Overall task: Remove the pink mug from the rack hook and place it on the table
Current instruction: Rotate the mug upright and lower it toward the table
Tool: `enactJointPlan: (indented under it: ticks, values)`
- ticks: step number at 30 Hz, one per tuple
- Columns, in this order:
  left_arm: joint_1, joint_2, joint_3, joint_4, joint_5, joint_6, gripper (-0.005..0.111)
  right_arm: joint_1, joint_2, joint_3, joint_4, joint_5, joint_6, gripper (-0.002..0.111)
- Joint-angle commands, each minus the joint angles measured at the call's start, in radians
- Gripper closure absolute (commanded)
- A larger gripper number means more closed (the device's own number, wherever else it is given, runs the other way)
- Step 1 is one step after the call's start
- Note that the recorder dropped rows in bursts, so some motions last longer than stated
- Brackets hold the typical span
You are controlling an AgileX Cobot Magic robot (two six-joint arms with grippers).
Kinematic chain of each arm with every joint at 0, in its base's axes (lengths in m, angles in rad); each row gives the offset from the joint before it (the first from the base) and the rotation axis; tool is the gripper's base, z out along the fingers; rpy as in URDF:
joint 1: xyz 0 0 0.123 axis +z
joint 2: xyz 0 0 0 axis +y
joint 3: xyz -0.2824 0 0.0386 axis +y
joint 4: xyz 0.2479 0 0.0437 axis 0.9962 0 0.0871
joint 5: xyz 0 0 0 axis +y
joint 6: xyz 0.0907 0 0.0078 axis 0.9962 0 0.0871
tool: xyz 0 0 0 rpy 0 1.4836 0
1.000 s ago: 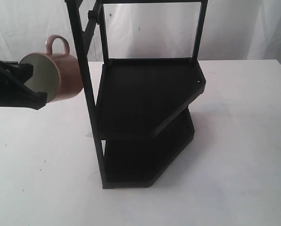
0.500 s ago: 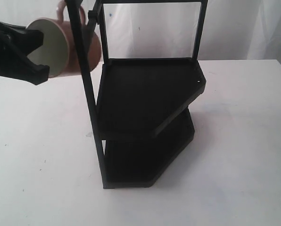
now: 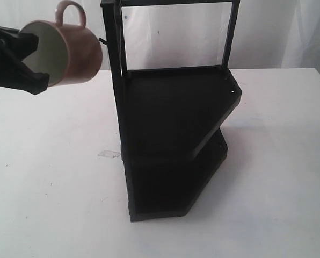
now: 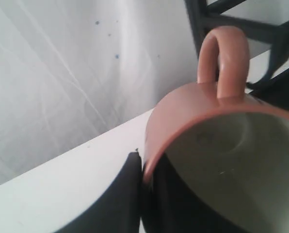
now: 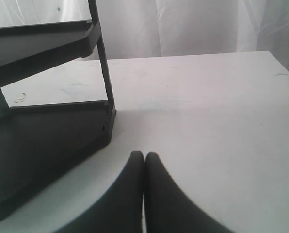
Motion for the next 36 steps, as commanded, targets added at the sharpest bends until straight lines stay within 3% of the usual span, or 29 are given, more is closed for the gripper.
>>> enactJointPlan:
  ticks: [1, 6, 10, 18, 27, 29, 36]
  values:
    - [-0.007, -0.011, -0.009, -0.021, -0.089, 0.062, 0.107, -0.004, -0.006, 0.007, -0.003, -0.015, -0.005, 0.108]
    - [0.026, -0.011, -0.009, -0.021, -0.191, 0.227, 0.107, -0.004, -0.006, 0.007, -0.003, -0.015, -0.005, 0.108]
    - [0.043, -0.011, 0.002, -0.021, -0.255, 0.242, 0.107, -0.004, -0.006, 0.007, -0.003, -0.012, -0.005, 0.108]
    - [0.043, -0.011, 0.199, -0.021, -0.167, 0.091, 0.107, -0.004, -0.006, 0.007, -0.003, -0.012, -0.005, 0.108]
    - [0.043, -0.059, 0.160, -0.018, -0.123, 0.223, 0.107, -0.004, -0.006, 0.007, -0.003, -0.015, -0.005, 0.108]
    - [0.043, -0.072, 0.162, 0.034, -0.101, 0.170, 0.107, -0.004, -0.006, 0.007, -0.003, -0.015, -0.005, 0.108]
    - [0.043, -0.131, 0.228, 0.300, 0.029, -0.342, 0.107, -0.004, -0.006, 0.007, -0.003, -0.012, -0.005, 0.108]
